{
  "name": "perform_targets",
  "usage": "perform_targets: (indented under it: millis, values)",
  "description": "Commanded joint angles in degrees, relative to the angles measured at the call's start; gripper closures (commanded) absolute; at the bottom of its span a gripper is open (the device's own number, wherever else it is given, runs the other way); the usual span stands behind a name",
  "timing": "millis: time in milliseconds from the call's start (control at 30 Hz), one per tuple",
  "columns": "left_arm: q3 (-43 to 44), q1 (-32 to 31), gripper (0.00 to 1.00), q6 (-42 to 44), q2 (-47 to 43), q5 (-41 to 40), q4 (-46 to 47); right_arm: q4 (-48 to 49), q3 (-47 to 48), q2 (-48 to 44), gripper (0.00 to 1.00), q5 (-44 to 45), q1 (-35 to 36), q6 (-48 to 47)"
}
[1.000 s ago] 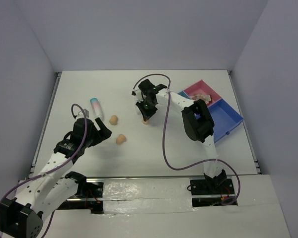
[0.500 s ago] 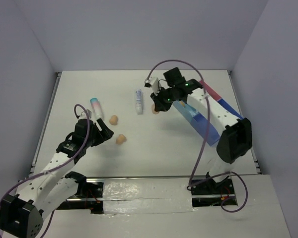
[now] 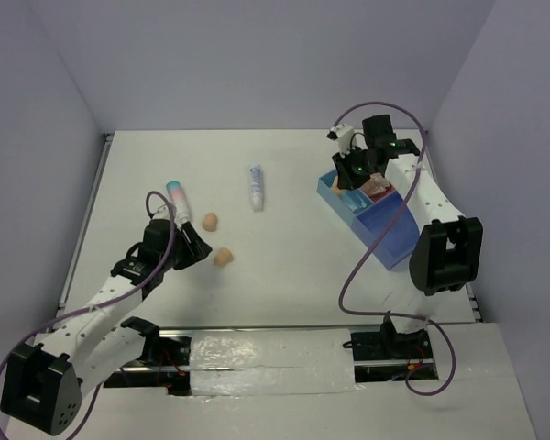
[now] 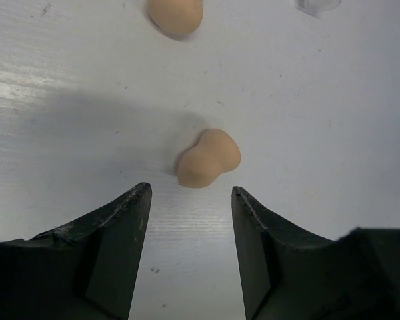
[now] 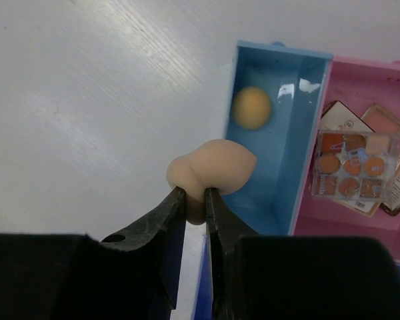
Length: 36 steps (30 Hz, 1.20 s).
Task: Organize the makeup
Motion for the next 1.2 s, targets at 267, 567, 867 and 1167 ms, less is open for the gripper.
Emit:
perform_targets:
  millis: [267,567,867,1167]
  values:
    - [3.3,0.2,0.42,3.1,2.6,1.1,1.8,2.2,3.7,10.5,0.66,2.0,-5.6,1.2]
    - [4.0,0.2,0.42,3.9,2.8,0.7,0.6,1.5,4.9,12.0,0.4,1.3,-7.4,0.5]
    - [6.1,0.2,0.39,7.0,7.4,4.4,1.7,0.1,5.8,6.7,0.38,-3.8,-7.4,-0.1]
    - [13.3,-4.8,0.4,12.6,17.2,2.2,-2.7,-2.5,1.3,-1.1,0.31,-19.5,-5.7,-1.3]
